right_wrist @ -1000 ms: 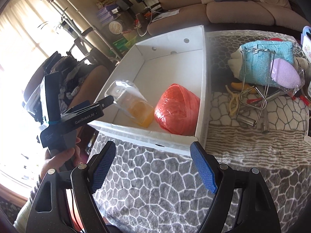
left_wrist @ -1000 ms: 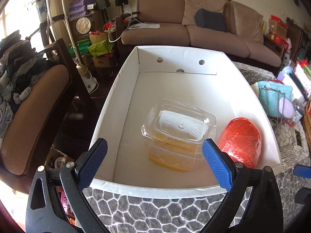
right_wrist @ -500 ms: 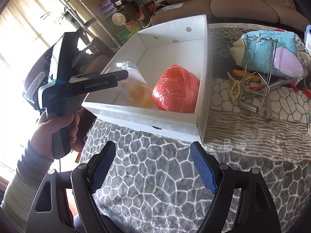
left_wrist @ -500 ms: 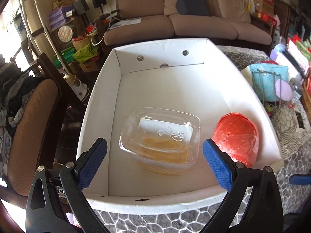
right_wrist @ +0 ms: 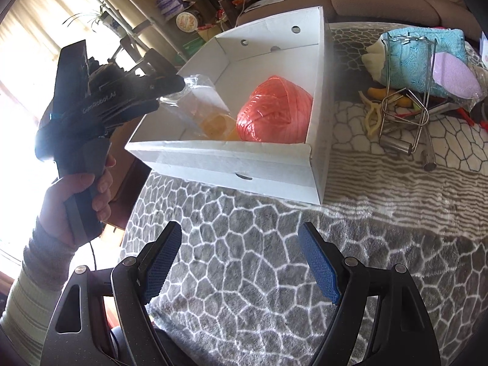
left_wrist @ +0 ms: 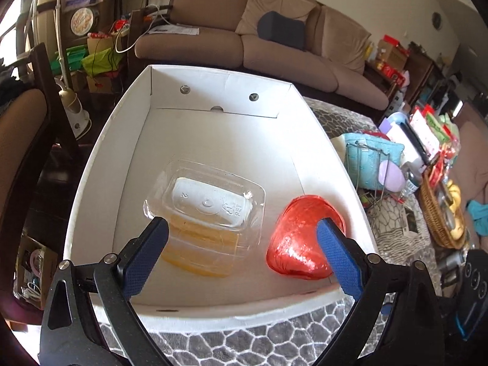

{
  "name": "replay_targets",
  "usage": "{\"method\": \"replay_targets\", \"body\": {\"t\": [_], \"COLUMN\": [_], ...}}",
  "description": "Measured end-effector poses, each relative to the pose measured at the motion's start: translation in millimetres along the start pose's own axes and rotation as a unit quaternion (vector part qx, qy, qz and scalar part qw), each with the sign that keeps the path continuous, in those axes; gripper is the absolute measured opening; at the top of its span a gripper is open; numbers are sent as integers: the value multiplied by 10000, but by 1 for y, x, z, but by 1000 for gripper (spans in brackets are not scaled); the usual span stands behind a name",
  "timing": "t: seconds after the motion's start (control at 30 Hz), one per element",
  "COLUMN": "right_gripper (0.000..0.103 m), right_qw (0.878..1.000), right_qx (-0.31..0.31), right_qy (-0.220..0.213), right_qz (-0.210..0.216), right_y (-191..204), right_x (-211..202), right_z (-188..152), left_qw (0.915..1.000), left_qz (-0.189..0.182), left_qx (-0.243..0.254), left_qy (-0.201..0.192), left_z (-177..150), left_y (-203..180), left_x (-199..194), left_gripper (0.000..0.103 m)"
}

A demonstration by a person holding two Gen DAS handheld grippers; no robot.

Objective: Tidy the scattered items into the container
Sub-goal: 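Withdraw both tools up from the white box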

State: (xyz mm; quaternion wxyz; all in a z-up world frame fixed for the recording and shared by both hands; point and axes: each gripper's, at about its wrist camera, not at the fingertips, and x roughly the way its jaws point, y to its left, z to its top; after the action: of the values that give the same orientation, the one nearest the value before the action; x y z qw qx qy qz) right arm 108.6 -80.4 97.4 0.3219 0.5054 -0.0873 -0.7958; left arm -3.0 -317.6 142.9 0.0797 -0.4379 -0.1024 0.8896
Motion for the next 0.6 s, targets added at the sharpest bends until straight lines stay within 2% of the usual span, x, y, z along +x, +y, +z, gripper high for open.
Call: {"method": "replay_targets", "body": {"t": [0.17,0.33,0.5,0.6], "right_gripper": [82,82,82,82], "right_qw": [9999,9996,9995,9995], "right_qx": [104,195,226,161], "right_qy": [-11,-108,-143,-205], "right_qz": [-128,-183,-171,-174], "right_y": [-13,-23,-23,-19], "right_x": [-3,-12,-18,-24], "right_z": [1,1,0,-1], "left_qw": [9997,9999,9977,9961], "left_qz": [27,83,570,618], "left_qx": [-231,-52,362,466], "left_qy": [-2,-81,106,433], "left_z": [33,39,46,54], "left_y": [-8,-23,-36,-45], "left_x": [21,20,42,67], "left_gripper": [97,98,99,99]}}
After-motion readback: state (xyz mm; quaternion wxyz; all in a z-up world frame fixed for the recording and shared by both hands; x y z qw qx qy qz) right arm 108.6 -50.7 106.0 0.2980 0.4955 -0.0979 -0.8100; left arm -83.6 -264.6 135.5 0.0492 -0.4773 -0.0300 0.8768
